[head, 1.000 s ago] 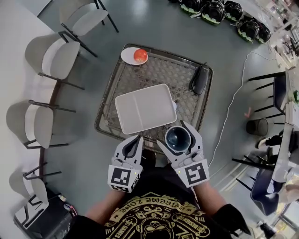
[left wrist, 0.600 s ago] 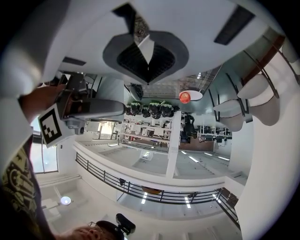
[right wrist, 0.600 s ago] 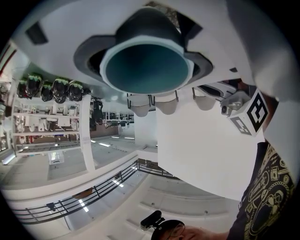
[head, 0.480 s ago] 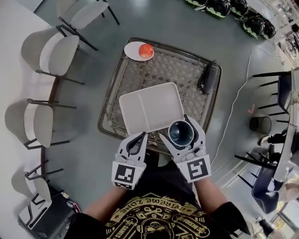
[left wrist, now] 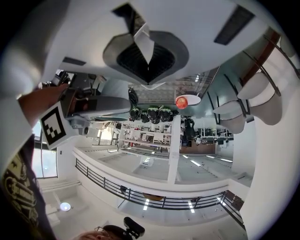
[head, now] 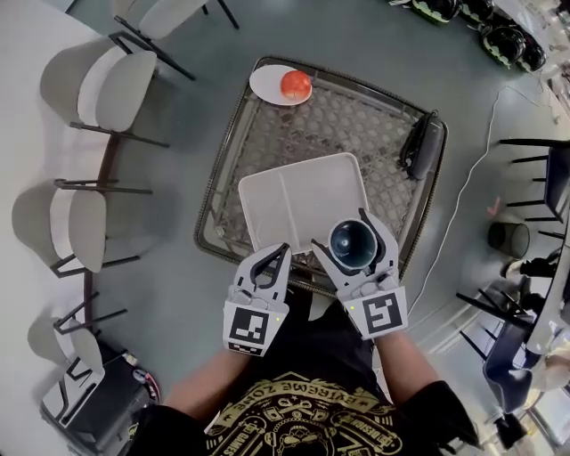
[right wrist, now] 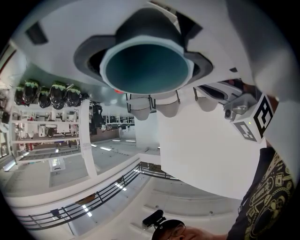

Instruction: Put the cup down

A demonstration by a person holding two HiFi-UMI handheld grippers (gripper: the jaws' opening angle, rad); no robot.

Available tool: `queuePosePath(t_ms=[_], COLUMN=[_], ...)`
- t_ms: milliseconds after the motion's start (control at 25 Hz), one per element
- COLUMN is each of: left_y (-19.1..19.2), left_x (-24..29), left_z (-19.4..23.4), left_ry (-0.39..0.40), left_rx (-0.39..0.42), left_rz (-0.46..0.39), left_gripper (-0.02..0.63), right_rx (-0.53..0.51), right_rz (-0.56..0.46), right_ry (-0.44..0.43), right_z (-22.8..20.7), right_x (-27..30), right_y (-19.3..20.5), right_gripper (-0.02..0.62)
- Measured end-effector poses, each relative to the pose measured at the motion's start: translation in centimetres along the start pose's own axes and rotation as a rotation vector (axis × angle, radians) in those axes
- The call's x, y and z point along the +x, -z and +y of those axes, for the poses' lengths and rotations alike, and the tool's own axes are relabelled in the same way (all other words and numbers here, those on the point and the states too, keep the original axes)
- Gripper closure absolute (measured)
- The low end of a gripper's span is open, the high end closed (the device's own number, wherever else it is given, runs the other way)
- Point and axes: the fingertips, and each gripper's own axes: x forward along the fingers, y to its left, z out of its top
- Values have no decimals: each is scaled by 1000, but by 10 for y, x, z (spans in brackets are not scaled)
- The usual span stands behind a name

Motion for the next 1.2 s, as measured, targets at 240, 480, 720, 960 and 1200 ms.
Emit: queuePosePath(t_ms=[240, 480, 720, 960, 1200], left_y=[14, 31, 45, 52, 59], left_x=[16, 30, 44, 59, 67], left_z=[14, 23, 35, 34, 39], left_ry=[-9, -4, 0, -1, 4], left_rx=[-25, -42, -44, -49, -54], left_rz=[15, 35, 48, 58, 67], left_gripper=[600, 600, 600, 600, 600], right_rx=[7, 19, 26, 10, 36], right_rz=[23, 49, 69, 83, 74], right_ry=[-8, -12, -8, 14, 24], right_z=[-5, -8, -13, -27, -28], right_x=[23, 44, 62, 65, 75], right_y=[17, 37, 54, 69, 80], right_gripper=[221, 221, 221, 221, 221])
